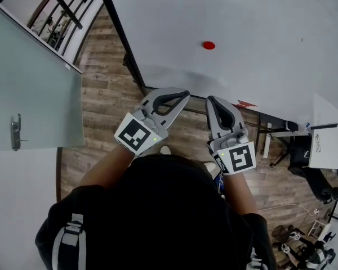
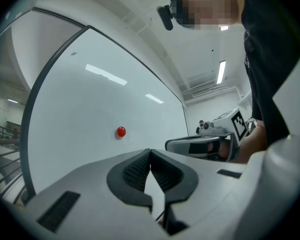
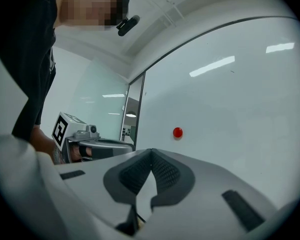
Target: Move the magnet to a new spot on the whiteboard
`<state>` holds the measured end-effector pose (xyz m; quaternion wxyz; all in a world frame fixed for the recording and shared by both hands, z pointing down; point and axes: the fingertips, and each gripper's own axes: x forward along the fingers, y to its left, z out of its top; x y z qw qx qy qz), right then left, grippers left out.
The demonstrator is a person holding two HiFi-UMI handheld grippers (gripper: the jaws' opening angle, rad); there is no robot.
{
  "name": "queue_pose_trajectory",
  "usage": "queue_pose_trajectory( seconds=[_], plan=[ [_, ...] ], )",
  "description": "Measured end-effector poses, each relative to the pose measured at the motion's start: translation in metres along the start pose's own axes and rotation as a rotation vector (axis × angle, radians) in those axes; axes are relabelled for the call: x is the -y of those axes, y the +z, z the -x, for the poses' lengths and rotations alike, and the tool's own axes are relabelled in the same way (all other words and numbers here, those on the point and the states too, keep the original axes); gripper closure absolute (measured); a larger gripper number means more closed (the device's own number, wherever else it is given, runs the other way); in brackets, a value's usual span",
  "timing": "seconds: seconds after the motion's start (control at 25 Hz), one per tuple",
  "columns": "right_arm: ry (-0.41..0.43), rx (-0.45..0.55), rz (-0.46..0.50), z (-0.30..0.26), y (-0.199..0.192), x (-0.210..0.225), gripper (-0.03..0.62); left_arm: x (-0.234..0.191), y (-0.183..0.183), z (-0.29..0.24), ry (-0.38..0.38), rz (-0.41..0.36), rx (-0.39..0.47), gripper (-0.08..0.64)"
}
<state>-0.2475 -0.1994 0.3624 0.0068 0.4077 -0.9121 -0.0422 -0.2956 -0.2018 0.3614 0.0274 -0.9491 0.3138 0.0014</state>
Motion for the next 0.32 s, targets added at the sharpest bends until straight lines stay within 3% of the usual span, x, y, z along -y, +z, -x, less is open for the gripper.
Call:
queue_pose_trajectory(
  seconds=[0.32],
  plan=[
    [0.000, 0.013, -0.051, 0.0074, 0.0027, -0.0018, 0.592, 0.0090, 0.0030, 0.0043, -0.006, -0.002, 0.003, 0.555]
  ],
)
